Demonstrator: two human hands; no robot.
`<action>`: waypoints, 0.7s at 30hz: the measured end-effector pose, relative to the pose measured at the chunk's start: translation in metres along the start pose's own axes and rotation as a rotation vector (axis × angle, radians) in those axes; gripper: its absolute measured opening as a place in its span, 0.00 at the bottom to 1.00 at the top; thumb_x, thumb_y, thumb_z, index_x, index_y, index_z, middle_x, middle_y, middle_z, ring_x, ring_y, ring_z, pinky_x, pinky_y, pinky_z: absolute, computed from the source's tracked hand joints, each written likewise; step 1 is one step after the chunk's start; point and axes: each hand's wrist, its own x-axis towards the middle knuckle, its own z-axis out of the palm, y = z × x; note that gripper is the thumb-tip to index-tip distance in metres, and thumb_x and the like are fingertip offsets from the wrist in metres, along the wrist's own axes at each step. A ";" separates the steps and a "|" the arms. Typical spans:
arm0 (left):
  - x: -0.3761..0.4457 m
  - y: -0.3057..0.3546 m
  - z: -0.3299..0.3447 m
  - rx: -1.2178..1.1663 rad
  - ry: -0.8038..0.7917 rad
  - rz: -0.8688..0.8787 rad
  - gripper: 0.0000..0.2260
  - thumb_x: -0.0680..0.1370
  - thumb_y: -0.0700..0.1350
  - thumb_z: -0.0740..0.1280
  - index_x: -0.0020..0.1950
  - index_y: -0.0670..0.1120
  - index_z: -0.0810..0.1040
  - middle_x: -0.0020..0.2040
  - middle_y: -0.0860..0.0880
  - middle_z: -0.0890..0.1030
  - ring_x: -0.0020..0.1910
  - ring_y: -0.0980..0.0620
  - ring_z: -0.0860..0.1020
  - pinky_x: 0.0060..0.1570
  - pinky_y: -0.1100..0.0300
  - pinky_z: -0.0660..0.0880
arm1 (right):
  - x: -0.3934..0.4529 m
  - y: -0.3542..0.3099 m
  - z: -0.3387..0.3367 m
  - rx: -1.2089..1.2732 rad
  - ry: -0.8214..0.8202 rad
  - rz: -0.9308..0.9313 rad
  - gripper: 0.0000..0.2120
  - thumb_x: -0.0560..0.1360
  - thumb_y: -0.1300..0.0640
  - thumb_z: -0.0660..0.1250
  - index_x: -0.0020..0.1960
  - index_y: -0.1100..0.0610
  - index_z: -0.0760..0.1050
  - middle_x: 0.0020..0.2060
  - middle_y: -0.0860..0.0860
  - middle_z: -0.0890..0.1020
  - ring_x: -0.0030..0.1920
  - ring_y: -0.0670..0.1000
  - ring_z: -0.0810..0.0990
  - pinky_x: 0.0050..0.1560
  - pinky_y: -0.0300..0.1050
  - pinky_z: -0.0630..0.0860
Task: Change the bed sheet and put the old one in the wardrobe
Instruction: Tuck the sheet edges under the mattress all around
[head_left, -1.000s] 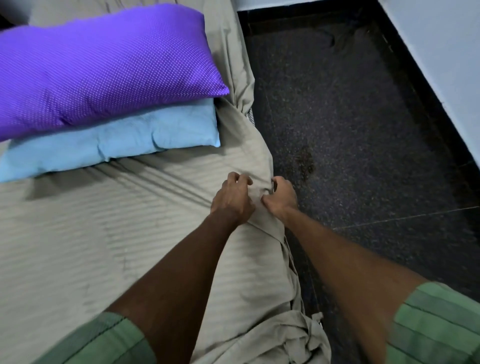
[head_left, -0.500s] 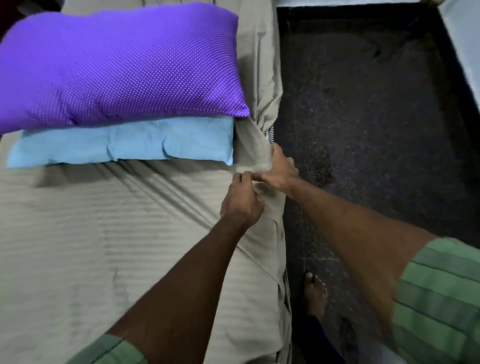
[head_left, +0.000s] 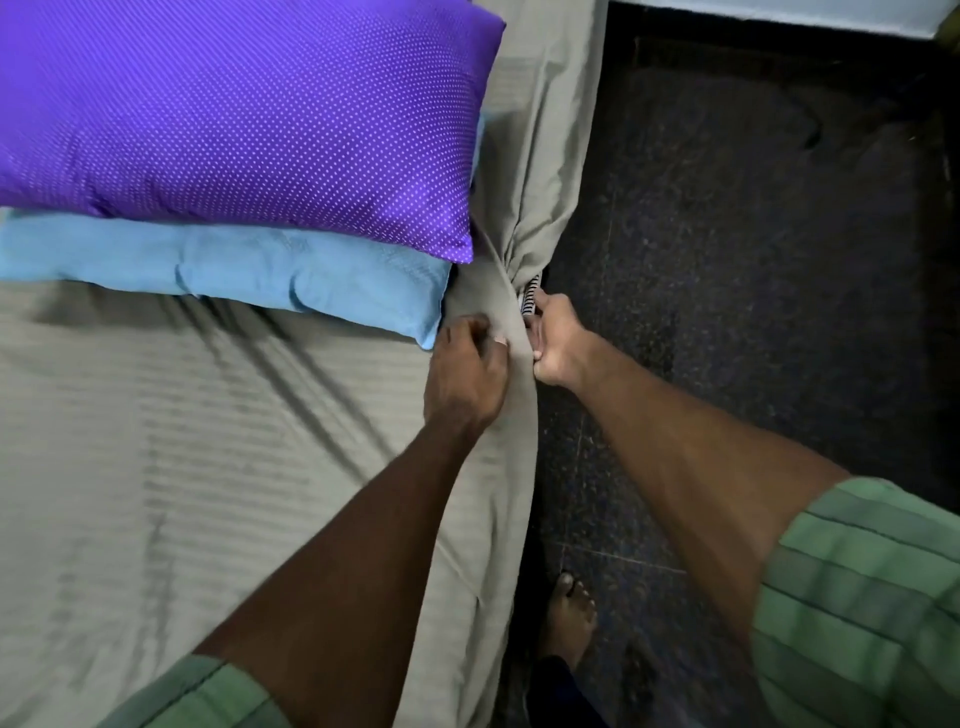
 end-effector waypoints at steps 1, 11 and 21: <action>0.000 -0.002 0.002 -0.010 -0.022 -0.003 0.16 0.80 0.56 0.64 0.64 0.49 0.76 0.60 0.48 0.80 0.59 0.48 0.79 0.63 0.46 0.75 | -0.001 0.000 -0.003 0.007 -0.025 0.011 0.22 0.85 0.44 0.56 0.44 0.59 0.77 0.29 0.54 0.82 0.22 0.51 0.76 0.21 0.36 0.68; -0.028 -0.024 0.019 0.103 -0.171 0.026 0.15 0.80 0.55 0.63 0.64 0.49 0.73 0.56 0.47 0.79 0.56 0.45 0.79 0.59 0.46 0.76 | -0.006 0.040 -0.084 0.341 0.345 -0.265 0.18 0.66 0.67 0.77 0.56 0.64 0.83 0.52 0.62 0.87 0.50 0.62 0.86 0.52 0.65 0.83; -0.065 -0.055 0.000 0.204 -0.240 0.064 0.14 0.80 0.46 0.66 0.66 0.48 0.74 0.61 0.46 0.77 0.60 0.46 0.77 0.61 0.45 0.76 | -0.064 0.242 -0.126 -0.545 0.574 -0.221 0.20 0.68 0.46 0.79 0.54 0.51 0.76 0.46 0.53 0.83 0.48 0.58 0.83 0.49 0.51 0.81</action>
